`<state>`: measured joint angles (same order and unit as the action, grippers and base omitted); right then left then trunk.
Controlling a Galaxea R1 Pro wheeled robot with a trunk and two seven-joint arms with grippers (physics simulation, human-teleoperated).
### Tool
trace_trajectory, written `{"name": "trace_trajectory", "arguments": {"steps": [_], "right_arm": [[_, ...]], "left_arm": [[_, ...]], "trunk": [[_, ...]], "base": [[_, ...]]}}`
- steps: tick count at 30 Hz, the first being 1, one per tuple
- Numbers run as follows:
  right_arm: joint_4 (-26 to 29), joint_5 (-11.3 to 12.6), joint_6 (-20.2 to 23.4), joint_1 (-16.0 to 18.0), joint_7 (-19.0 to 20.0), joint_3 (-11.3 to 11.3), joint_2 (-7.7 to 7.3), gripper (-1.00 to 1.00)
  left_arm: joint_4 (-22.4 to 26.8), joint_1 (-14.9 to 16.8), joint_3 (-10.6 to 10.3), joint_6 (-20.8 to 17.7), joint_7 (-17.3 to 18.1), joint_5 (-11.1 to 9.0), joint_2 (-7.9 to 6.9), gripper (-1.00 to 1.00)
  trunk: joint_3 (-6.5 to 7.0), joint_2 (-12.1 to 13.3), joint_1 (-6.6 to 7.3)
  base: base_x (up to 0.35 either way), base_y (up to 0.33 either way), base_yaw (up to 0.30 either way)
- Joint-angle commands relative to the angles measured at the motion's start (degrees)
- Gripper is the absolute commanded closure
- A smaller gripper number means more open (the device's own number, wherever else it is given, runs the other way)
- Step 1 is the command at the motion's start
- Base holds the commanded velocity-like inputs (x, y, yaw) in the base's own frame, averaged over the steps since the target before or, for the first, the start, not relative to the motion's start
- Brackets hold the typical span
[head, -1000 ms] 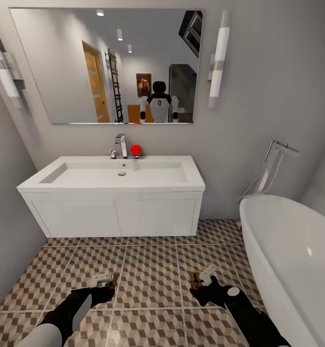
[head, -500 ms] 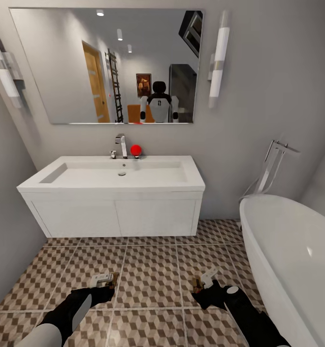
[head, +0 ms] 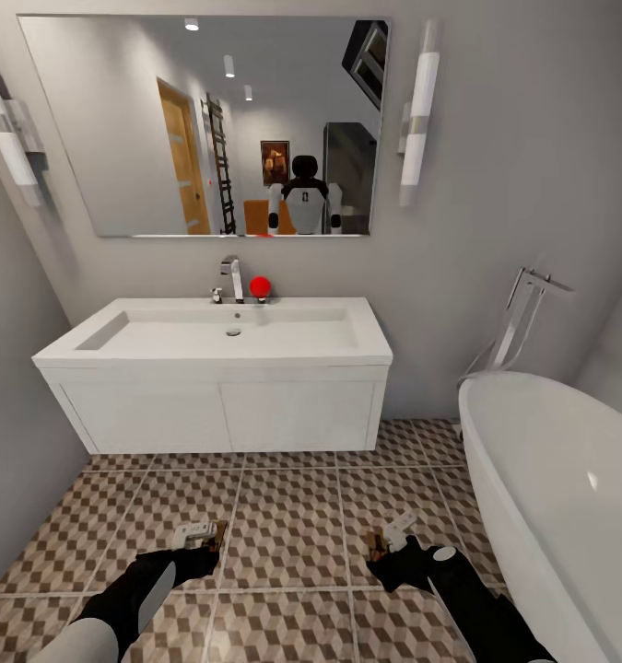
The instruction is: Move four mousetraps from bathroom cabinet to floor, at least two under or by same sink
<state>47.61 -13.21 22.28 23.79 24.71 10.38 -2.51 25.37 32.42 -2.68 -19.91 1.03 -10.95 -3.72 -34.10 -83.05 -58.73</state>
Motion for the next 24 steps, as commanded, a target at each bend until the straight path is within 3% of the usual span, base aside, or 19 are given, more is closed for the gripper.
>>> {"name": "trace_trajectory", "arguments": {"steps": [1, 16, 24], "right_arm": [[0.1, -0.6, 0.2, 0.0, 0.3, 0.1, -0.04, 1.00], [0.1, -0.6, 0.1, 0.0, 0.0, 0.0, -0.10, 1.00], [0.1, -0.6, 0.0, 0.0, -0.1, -2.0, -0.11, 1.00]], "left_arm": [[0.1, 0.0, -0.3, -0.3, -0.2, -0.4, -0.06, 1.00], [0.2, 0.0, -0.4, -0.5, -0.2, -0.4, 0.01, 1.00], [0.2, 0.0, -0.4, -0.5, -0.2, -0.4, 0.03, 1.00]], "trunk": [[-0.06, 0.0, 0.00], [-0.06, 0.0, 0.00], [-0.06, 0.0, 0.00]], "base": [[0.000, 0.000, 0.000], [0.000, 0.000, 0.000], [0.000, 0.000, 0.000]]}}
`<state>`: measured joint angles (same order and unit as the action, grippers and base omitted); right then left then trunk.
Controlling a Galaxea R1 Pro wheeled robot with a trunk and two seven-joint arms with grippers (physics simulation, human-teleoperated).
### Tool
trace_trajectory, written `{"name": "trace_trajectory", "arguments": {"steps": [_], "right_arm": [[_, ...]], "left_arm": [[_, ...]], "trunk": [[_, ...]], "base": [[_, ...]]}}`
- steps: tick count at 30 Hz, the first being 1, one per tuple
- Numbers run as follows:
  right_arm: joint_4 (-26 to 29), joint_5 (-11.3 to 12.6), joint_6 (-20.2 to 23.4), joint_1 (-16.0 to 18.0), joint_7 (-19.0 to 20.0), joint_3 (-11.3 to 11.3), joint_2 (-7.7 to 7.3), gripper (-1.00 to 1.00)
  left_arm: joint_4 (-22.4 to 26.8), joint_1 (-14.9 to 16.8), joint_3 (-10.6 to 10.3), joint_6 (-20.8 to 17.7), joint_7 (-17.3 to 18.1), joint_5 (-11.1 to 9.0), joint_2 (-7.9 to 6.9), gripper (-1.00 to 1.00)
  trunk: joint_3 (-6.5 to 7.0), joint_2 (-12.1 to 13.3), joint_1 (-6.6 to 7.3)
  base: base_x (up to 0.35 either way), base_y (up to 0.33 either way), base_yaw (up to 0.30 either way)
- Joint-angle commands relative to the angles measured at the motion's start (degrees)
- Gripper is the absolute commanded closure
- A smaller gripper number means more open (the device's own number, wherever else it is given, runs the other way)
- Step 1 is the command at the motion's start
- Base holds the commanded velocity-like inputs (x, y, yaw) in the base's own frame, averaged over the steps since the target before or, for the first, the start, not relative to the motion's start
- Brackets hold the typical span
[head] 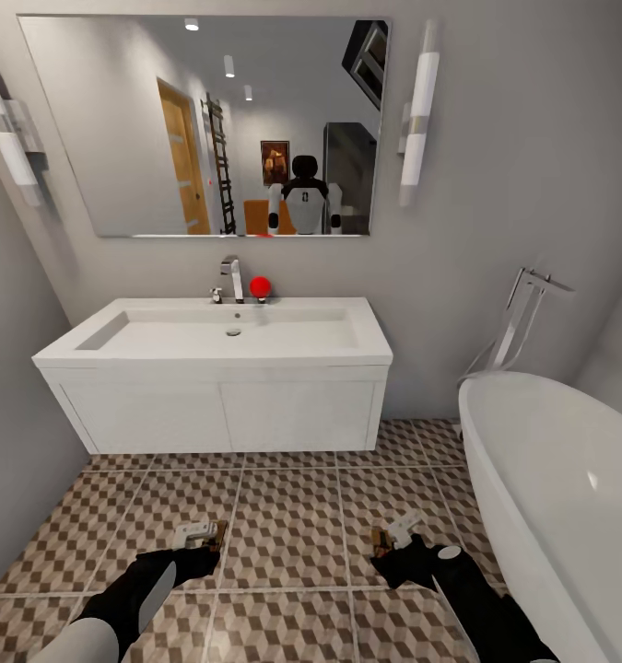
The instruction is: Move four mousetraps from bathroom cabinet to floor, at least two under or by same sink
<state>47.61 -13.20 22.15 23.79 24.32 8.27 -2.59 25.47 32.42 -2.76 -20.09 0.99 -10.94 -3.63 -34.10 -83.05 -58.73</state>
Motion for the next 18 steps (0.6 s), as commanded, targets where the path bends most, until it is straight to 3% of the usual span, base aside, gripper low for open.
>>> {"name": "trace_trajectory", "arguments": {"steps": [1, 9, 18], "right_arm": [[0.1, -0.6, 0.2, 0.0, 0.3, 0.0, -0.02, 1.00], [0.1, -0.6, 0.2, 0.0, 0.3, -0.3, 0.20, 1.00], [0.1, -0.6, 0.2, 0.0, 0.3, -0.3, 0.21, 1.00]], "left_arm": [[0.1, 0.0, -0.3, -0.3, -0.2, -0.4, -0.06, 1.00], [0.1, 0.0, -0.3, -0.3, -0.2, -0.4, -0.06, 1.00], [0.1, 0.0, -0.2, -0.3, -0.3, -0.4, -0.06, 1.00]], "trunk": [[-0.06, 0.0, 0.00], [-0.06, 0.0, 0.00], [-1.81, -3.6, -1.97]], "base": [[0.000, 0.000, 0.000], [0.000, 0.000, 0.000], [0.000, 0.000, 0.000]]}}
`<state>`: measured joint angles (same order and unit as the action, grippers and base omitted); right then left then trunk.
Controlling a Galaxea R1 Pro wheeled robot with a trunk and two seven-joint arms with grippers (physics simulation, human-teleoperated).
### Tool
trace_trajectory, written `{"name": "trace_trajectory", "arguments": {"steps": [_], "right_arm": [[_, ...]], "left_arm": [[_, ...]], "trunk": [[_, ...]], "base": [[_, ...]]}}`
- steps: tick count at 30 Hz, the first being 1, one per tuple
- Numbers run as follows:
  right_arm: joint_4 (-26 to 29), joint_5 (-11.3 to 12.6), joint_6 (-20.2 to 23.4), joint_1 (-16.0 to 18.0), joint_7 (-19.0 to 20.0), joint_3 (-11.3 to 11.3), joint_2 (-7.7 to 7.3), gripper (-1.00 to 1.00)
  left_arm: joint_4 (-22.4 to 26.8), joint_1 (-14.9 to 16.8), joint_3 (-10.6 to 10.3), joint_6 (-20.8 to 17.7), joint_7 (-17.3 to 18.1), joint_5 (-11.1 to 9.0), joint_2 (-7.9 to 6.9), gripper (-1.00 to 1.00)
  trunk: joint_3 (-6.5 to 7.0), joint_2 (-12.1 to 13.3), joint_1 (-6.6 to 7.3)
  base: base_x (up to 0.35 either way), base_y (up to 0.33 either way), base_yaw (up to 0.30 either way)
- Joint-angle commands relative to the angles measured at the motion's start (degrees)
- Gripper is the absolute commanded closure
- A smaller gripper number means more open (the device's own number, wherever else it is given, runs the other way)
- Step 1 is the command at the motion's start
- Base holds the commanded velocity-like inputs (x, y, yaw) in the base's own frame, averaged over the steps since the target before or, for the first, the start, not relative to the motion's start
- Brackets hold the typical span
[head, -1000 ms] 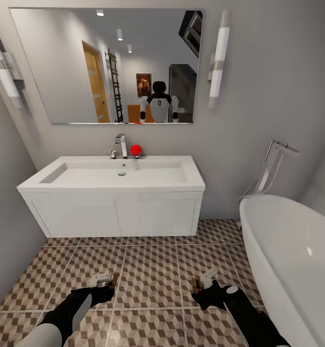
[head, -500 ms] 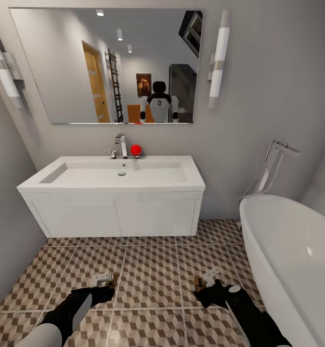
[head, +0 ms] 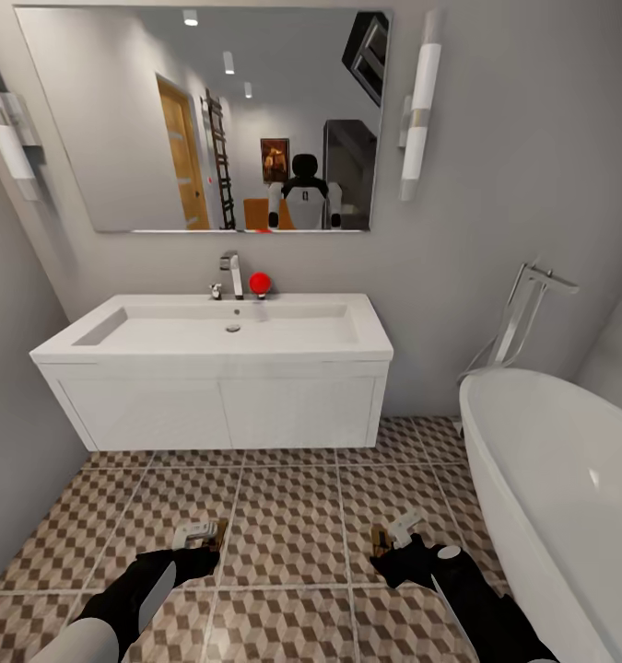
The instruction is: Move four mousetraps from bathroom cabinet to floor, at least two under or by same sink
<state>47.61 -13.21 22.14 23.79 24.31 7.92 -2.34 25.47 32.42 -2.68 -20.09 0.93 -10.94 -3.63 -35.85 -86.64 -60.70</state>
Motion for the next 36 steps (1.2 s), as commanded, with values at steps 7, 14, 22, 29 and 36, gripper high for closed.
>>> {"name": "trace_trajectory", "arguments": {"steps": [7, 14, 22, 29, 36], "right_arm": [[0.1, -0.6, 0.2, 0.0, 0.3, 0.1, -0.03, 1.00], [0.1, -0.6, 0.2, 0.0, 0.3, 0.1, -0.03, 1.00], [0.1, -0.6, 0.2, 0.0, 0.3, 0.1, -0.03, 1.00], [0.1, -0.6, 0.2, 0.0, 0.3, 0.2, -0.03, 1.00], [0.1, -0.6, 0.2, 0.0, 0.2, 0.2, -0.03, 1.00]], "left_arm": [[0.1, 0.0, -0.4, -0.3, -0.2, -0.4, -0.06, 1.00], [0.1, 0.0, -0.4, -0.3, -0.2, -0.4, -0.06, 1.00], [0.1, 0.0, -0.4, -0.3, -0.2, -0.4, -0.06, 1.00], [0.1, 0.0, -0.4, -0.3, -0.2, -0.4, -0.06, 1.00], [0.1, 0.0, -0.4, -0.3, -0.2, -0.4, -0.06, 1.00]], "trunk": [[-1.89, -2.9, -1.54], [-3.79, -5.7, -3.08], [-5.96, -8.9, -4.84], [-7.85, -11.7, -6.37], [-9.75, -14.5, -7.91]], "base": [[0.000, 0.000, 0.000], [0.000, 0.000, 0.000], [0.000, 0.000, 0.000], [0.000, 0.000, 0.000], [0.000, 0.000, 0.000]]}}
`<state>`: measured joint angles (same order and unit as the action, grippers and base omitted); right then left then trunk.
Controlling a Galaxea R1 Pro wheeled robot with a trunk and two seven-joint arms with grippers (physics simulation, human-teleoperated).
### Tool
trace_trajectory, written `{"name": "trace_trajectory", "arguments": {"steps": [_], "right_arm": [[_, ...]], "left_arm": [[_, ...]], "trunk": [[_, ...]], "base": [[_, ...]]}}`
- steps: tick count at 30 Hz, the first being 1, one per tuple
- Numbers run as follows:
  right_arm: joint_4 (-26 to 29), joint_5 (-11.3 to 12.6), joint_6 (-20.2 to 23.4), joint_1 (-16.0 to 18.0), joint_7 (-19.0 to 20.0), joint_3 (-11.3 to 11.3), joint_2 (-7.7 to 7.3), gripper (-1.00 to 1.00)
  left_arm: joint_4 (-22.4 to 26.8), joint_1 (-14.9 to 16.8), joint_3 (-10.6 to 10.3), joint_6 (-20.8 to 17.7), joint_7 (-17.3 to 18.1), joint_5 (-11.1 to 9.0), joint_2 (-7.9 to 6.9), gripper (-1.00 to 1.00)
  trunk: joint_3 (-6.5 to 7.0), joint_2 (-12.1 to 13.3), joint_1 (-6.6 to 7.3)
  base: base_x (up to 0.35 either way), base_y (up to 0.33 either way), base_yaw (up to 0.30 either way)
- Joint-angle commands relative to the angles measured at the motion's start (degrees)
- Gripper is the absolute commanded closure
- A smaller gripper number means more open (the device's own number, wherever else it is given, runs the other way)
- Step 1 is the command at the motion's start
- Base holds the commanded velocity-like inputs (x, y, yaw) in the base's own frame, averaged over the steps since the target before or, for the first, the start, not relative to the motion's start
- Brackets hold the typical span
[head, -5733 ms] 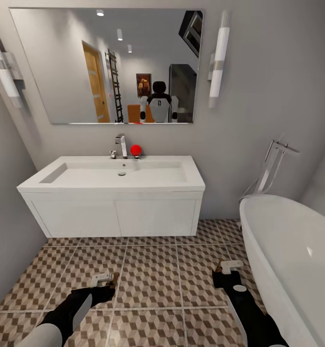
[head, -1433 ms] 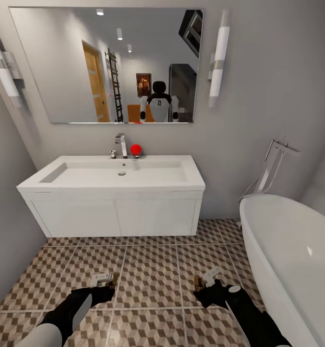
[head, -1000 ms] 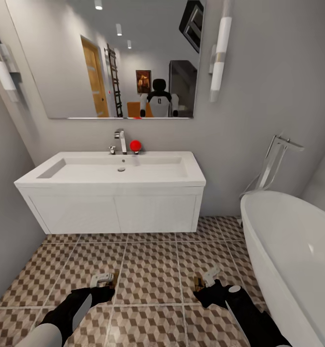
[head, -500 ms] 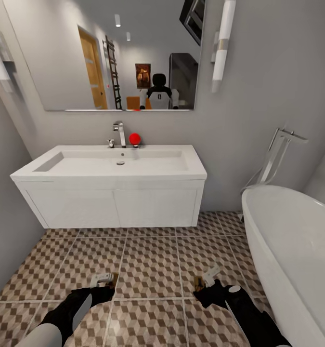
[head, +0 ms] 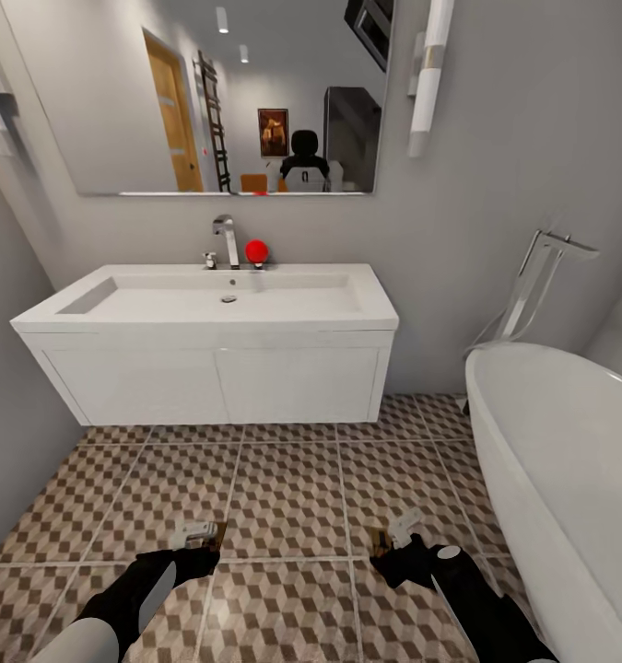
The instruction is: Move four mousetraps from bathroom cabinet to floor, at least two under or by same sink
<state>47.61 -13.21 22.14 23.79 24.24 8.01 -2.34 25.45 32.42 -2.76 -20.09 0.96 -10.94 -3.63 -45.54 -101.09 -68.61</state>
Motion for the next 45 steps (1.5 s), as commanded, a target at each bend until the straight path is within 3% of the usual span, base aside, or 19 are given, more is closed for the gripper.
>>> {"name": "trace_trajectory", "arguments": {"steps": [1, 45], "right_arm": [[0.1, -0.6, 0.2, 0.0, 0.3, 0.1, -0.03, 1.00], [0.1, -0.6, 0.2, 0.0, 0.3, 0.1, -0.02, 1.00]], "left_arm": [[0.1, 0.0, -0.3, -0.3, -0.2, -0.4, -0.06, 1.00], [0.0, 0.0, -0.4, -0.3, -0.2, -0.4, -0.06, 1.00]], "trunk": [[-0.33, -0.4, -0.22], [-12.26, -18.1, -9.88]], "base": [[0.000, 0.000, 0.000], [0.000, 0.000, 0.000]]}}
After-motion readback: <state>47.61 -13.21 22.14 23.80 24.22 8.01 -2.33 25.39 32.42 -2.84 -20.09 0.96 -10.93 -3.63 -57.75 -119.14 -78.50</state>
